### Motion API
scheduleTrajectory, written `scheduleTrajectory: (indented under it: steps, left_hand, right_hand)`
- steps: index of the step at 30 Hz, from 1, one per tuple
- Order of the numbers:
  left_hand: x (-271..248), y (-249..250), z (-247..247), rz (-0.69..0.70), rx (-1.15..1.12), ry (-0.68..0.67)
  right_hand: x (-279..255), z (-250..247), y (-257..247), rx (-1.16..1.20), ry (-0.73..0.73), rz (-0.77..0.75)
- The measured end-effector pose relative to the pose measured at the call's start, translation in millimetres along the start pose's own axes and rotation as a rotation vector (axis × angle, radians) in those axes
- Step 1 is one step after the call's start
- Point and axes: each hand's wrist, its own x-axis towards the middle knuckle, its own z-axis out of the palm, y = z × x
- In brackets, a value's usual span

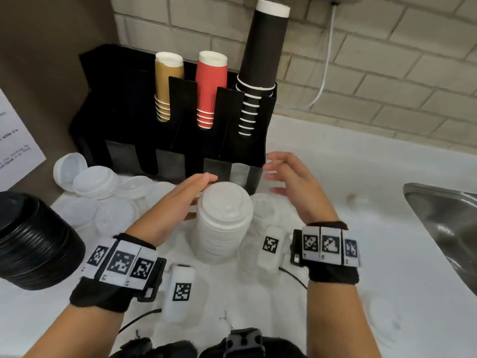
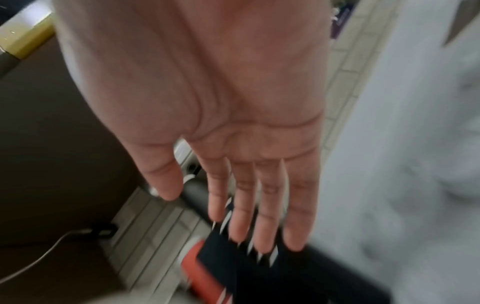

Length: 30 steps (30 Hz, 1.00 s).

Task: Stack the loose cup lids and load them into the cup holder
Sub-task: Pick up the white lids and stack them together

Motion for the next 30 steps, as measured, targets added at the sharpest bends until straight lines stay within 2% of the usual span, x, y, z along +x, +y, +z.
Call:
scheduleTrajectory:
  steps: [5, 12, 18, 23, 30]
  left_hand:
    - [-8.5, -9.4, 10.9, -0.096, -0.037, -0.027]
    - [-19.8, -21.1, 11.9, -0.268, -0.157, -0.007]
    - [-26.5, -20.9, 9.2, -0.327, -0.187, -0.001]
    - [-32.3, -20.4, 7.9, -0.324, -0.262, -0.063]
    - [-34.9, -18.5, 3.9, -0.354, -0.276, -0.044]
  right_hand:
    - [-38.2, 49.5, 24.2, 0.073, -0.071, 0.213]
    - [-53.6, 69.9, 32.5, 0.291, -0.062, 0.443]
    - [-60.2, 76.3, 35.4, 0.321, -0.068, 0.523]
    - [-58.5, 81.1, 36.4, 0.338, -0.07, 0.529]
    - [-60.4, 86.2, 38.5, 0.361, -0.071, 0.566]
